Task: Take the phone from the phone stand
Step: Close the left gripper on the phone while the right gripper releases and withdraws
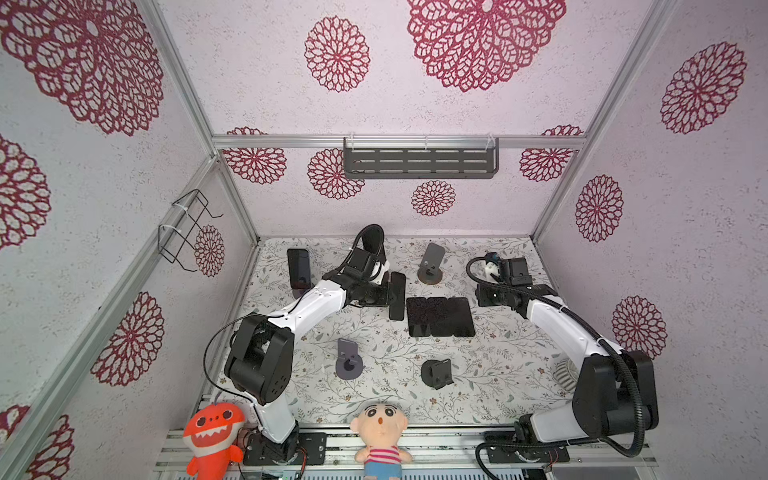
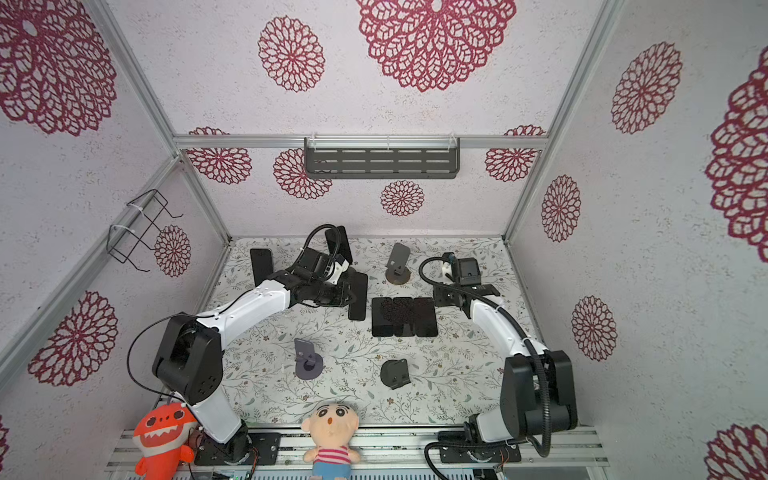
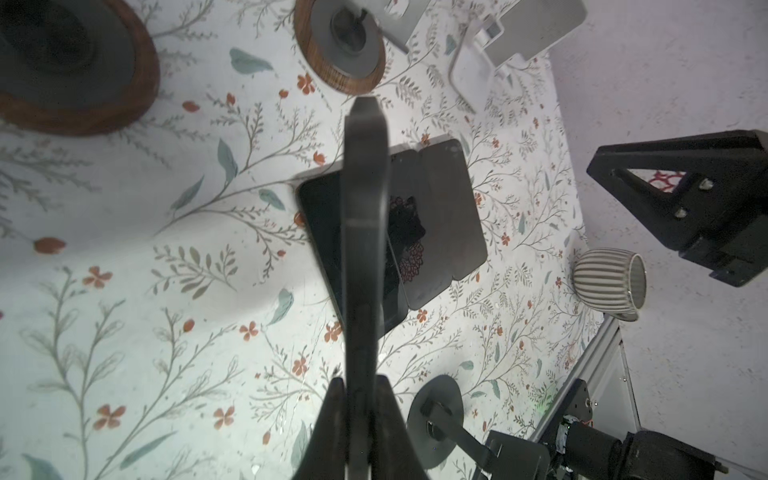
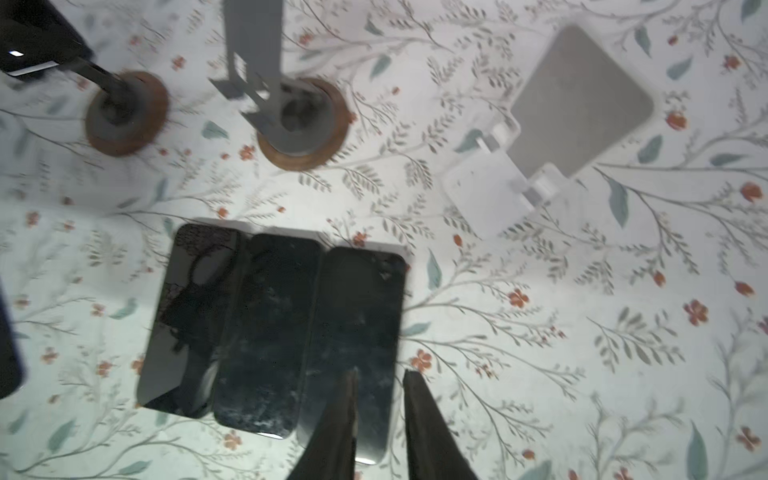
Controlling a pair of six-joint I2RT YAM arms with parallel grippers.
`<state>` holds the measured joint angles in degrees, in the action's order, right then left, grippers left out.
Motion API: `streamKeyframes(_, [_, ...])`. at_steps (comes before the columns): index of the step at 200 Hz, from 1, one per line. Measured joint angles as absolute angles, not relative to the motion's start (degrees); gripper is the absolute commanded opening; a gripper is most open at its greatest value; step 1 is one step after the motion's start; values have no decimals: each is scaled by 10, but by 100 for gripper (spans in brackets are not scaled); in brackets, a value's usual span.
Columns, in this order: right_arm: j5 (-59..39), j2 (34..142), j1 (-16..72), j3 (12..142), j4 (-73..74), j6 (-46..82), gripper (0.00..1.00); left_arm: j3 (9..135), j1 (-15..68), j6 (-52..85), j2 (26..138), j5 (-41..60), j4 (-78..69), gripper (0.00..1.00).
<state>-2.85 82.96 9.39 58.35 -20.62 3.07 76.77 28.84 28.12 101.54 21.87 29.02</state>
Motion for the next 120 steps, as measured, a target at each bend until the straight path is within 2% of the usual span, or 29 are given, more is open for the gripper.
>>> streamKeyframes(84, [3, 875, 85, 523, -204, 30, 9, 803, 292, 317, 1070, 183, 342, 0])
streamKeyframes(120, [3, 889, 85, 521, -205, 24, 8, 838, 292, 334, 1106, 189, 366, 0])
